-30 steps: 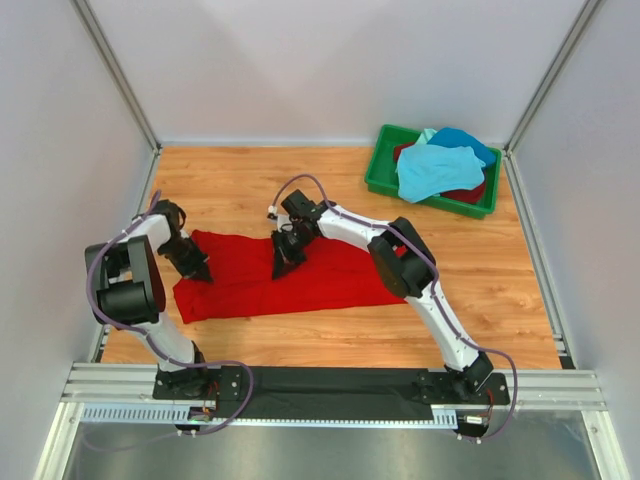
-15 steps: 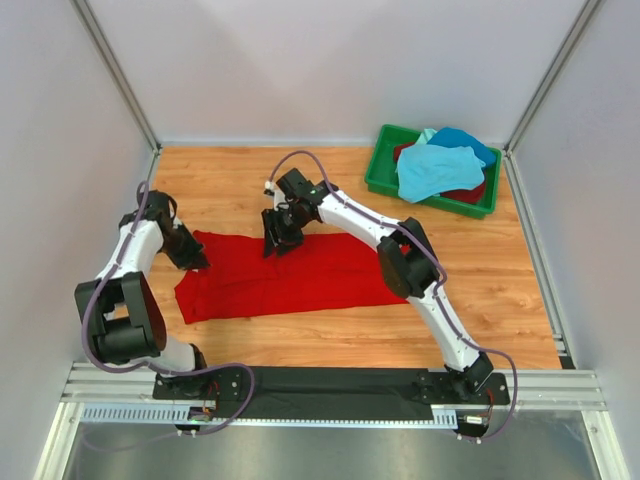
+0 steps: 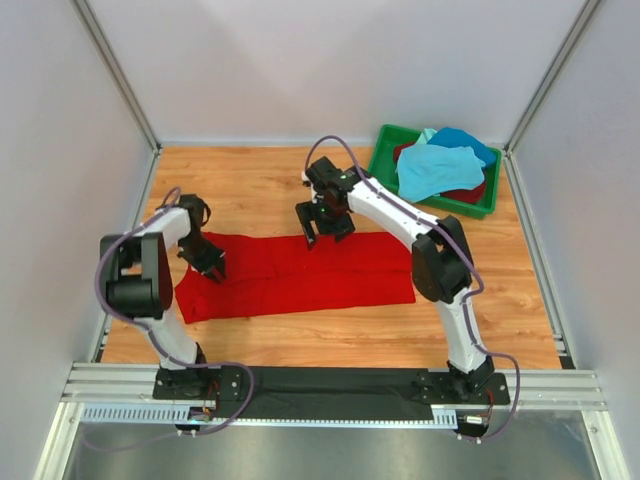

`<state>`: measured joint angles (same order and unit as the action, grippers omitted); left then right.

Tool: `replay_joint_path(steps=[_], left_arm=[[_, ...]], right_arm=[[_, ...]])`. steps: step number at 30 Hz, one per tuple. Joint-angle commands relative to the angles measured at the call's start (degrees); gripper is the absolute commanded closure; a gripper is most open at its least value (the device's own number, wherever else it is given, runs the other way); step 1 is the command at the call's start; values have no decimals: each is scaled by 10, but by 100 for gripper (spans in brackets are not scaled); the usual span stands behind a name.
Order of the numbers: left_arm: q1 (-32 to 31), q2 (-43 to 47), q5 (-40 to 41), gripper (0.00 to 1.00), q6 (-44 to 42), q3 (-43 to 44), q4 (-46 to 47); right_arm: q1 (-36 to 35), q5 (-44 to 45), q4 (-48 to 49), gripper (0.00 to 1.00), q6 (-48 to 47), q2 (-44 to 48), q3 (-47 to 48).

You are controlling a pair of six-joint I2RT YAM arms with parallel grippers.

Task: Fold and stack the t-shirts
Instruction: Fold the tshirt

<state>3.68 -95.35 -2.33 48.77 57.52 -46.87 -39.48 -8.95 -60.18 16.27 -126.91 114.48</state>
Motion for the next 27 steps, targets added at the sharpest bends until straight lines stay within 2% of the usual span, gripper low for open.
replay_joint_path(steps=[1, 4, 7, 8, 11, 13, 14, 18, 20, 22, 23, 25, 27], left_arm=[[-8, -123, 79, 71, 37, 90, -50], [-10, -201, 138, 71, 8, 207, -101], [-15, -265, 186, 72, -56, 329, -117], [-17, -282, 195, 73, -79, 394, -119], [-33, -329, 233, 72, -160, 496, -134], [-34, -310, 260, 69, -185, 503, -126], [-59, -293, 261, 64, -187, 477, -117], [-68, -145, 247, 54, -142, 366, -63], [-68, -109, 231, 39, -120, 313, -39], [-68, -97, 220, 39, -108, 306, -32], [-68, -101, 216, 44, -103, 310, -30], [-68, -139, 196, 52, -94, 327, -48], [-68, -190, 186, 54, -78, 367, -82]], right_arm=[[17, 42, 0, 21, -37, 53, -51], [26, 54, -5, 21, -36, 61, -65], [27, 60, -11, 20, -39, 62, -58], [26, 58, -13, 20, -37, 58, -51], [27, 60, -20, 19, -31, 40, -39], [27, 58, -14, 18, -38, 33, -37], [27, 58, -11, 18, -43, 29, -38], [27, 60, 6, 18, -56, 10, -39], [27, 59, 11, 19, -56, 4, -42], [26, 54, 19, 21, -56, -4, -43], [26, 53, 23, 25, -57, -5, -46], [26, 53, 27, 30, -56, -8, -50], [26, 53, 37, 32, -54, -9, -66]])
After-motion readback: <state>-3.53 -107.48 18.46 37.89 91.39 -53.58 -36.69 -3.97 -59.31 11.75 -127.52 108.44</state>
